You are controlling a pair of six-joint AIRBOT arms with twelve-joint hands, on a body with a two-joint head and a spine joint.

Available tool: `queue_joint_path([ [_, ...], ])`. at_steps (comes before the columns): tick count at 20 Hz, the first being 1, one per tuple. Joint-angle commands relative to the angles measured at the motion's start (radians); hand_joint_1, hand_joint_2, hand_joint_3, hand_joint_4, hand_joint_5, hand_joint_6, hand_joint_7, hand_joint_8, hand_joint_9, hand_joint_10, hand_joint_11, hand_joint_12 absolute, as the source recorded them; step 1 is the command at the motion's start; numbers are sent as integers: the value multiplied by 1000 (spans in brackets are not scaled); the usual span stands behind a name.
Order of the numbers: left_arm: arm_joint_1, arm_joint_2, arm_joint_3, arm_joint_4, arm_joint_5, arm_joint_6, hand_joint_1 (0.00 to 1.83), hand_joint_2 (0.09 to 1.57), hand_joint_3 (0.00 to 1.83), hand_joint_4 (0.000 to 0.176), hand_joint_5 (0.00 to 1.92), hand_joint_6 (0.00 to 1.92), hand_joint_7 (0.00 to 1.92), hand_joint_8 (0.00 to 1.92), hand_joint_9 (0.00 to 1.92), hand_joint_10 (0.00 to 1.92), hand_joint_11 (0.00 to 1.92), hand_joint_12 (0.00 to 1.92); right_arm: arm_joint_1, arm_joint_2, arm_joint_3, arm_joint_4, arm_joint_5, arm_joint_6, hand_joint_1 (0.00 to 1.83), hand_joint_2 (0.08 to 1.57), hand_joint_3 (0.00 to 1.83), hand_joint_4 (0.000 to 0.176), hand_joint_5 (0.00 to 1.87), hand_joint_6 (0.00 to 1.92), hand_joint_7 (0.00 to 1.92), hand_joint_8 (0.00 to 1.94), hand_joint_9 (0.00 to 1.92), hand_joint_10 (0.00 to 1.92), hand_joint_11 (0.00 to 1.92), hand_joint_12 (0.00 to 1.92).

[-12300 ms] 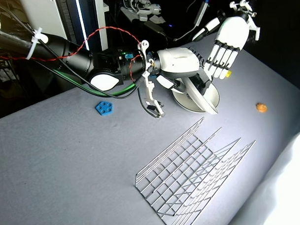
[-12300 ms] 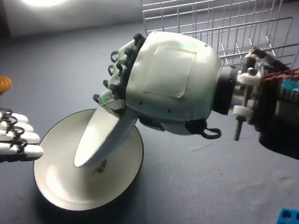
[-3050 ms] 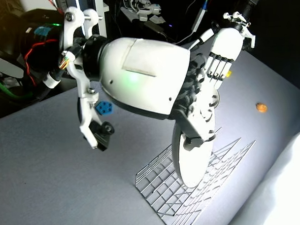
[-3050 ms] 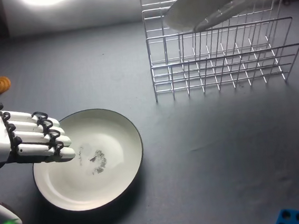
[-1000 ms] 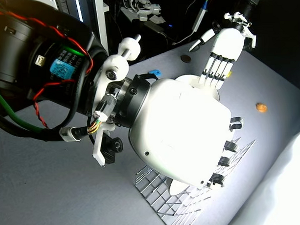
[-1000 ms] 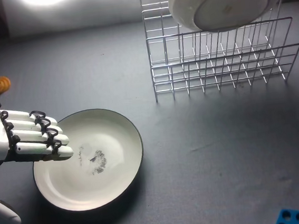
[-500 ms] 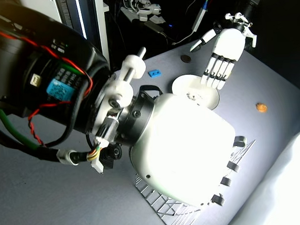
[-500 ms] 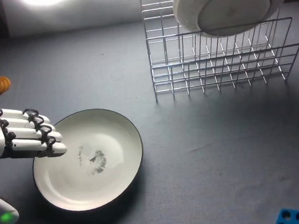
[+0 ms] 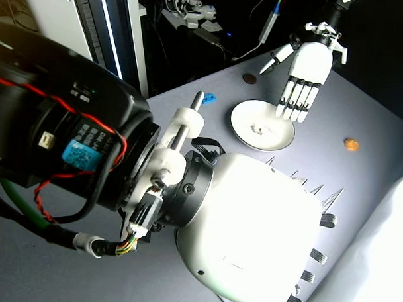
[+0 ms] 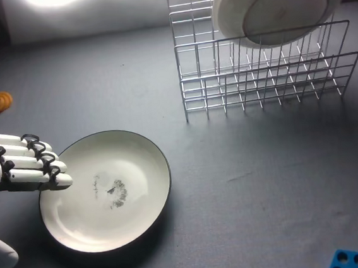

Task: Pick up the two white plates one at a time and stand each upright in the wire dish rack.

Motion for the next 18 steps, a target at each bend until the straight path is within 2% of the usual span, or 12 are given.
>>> queue_joint_path([
  [1, -2, 1, 5, -42, -23, -4, 0, 1064, 1, 0, 0, 0, 0, 0, 0, 0, 0, 0, 8, 4, 8, 23, 106, 15, 1218, 1117, 1, 20, 935, 1062, 1035, 900, 1215, 1, 810, 878],
  [5, 8, -4, 10, -42, -20, -5, 0, 1056, 0, 0, 0, 0, 0, 0, 0, 0, 0, 0, -6, -14, 31, 23, 114, 14, 1213, 1126, 2, 19, 916, 1082, 1016, 940, 1210, 2, 792, 903],
  [10, 9, -12, 24, -42, -19, -7, 0, 1054, 0, 0, 0, 0, 0, 0, 0, 0, 0, 0, -15, -32, 46, 23, 119, 4, 1221, 1113, 0, 18, 944, 1038, 1048, 889, 1232, 7, 823, 890],
  [12, 13, -15, 28, -42, -18, -7, 0, 1061, 0, 0, 0, 0, 0, 0, 0, 0, 0, 0, -19, -38, 47, 23, 122, 5, 1207, 1137, 3, 19, 896, 1115, 993, 978, 1200, 10, 804, 897],
  [18, 20, -16, 27, -42, -18, -7, 0, 1058, 0, 0, 0, 0, 0, 0, 0, 0, 0, 0, -72, -41, 47, 23, 146, 4, 1205, 1140, 0, 21, 893, 1116, 988, 989, 1188, 4, 773, 916],
])
